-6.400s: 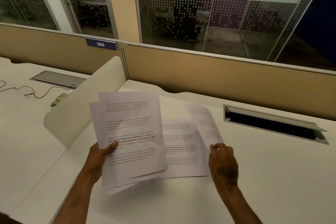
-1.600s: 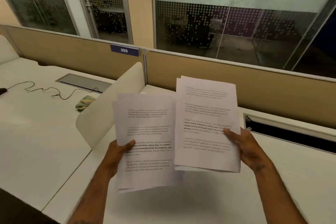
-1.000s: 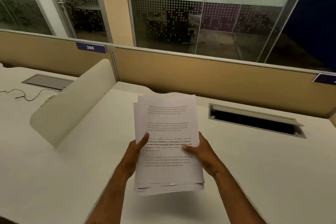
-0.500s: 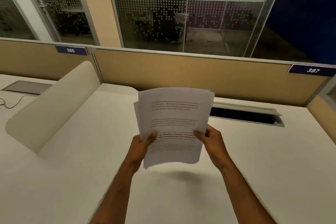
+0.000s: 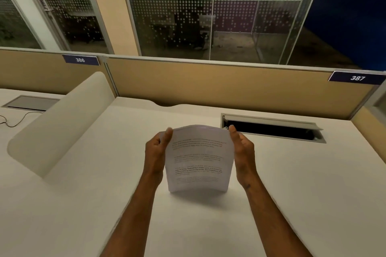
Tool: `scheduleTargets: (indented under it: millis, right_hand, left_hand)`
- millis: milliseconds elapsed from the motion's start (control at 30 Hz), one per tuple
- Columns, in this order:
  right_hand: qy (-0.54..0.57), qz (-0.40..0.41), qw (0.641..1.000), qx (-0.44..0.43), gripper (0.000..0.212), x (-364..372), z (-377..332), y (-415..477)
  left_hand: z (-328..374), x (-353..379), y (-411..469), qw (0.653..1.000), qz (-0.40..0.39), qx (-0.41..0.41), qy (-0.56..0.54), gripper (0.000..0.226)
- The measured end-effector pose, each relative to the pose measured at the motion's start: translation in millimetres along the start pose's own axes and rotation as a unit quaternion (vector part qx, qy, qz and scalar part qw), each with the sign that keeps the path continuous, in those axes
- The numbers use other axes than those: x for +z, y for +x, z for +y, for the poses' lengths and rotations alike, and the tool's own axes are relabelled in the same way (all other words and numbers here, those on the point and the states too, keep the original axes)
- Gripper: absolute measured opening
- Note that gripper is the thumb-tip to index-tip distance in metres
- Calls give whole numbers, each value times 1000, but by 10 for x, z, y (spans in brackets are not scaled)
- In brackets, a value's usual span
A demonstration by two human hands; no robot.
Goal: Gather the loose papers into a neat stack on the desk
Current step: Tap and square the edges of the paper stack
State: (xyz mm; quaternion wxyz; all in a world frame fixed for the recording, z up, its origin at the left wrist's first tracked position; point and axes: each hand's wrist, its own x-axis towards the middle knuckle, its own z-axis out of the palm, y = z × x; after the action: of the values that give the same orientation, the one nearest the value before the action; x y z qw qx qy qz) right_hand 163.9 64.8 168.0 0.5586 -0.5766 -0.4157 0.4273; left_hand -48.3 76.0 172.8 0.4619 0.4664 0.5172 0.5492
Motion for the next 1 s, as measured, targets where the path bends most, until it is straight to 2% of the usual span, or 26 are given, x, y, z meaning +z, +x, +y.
scheduleTargets:
  millis: [100,200,267,367,467,600,733,833,933,1000]
  right_hand:
    - [23,34,999,8,75,51,-44,63]
    - [17,46,999,10,56,75,-26,82]
    - [21,41,999,13,49,47,-15,76]
    - [0,-12,1000,-8,53,-26,32,92]
    - [-54,-53,997,-25,44,-79,127,108]
    - [-41,-34,998,-32,30,-93,180,113]
    - [-22,-35,998,-47,29,-155,179,96]
    - [-18,-62,998,-26,30,-179,262,79]
    - [-25,-74,997,-1,13,-148,371,70]
    - [-22,-69,997,12,9,-135,416,63]
  left_hand:
    - [100,152,46,997,66,-19,26,58]
    - [81,227,75,994,93,-40,44,48]
    - [78,236,63,994,91,-40,54,43]
    - [25,164,31,998,44,-19,43,51]
    - [-139,86,0,998,-16,-14,58,36]
    - [-214,111,-22,998,-4,-20,55,27]
    - [-205,144,-54,999,2,-13,42,24]
    - [-275,159,-128,999,1,-29,44,29]
    - [-359,176,-166,998,-2,-38,49,26]
    - [-385,192,-146,998,6,-40,55,25]
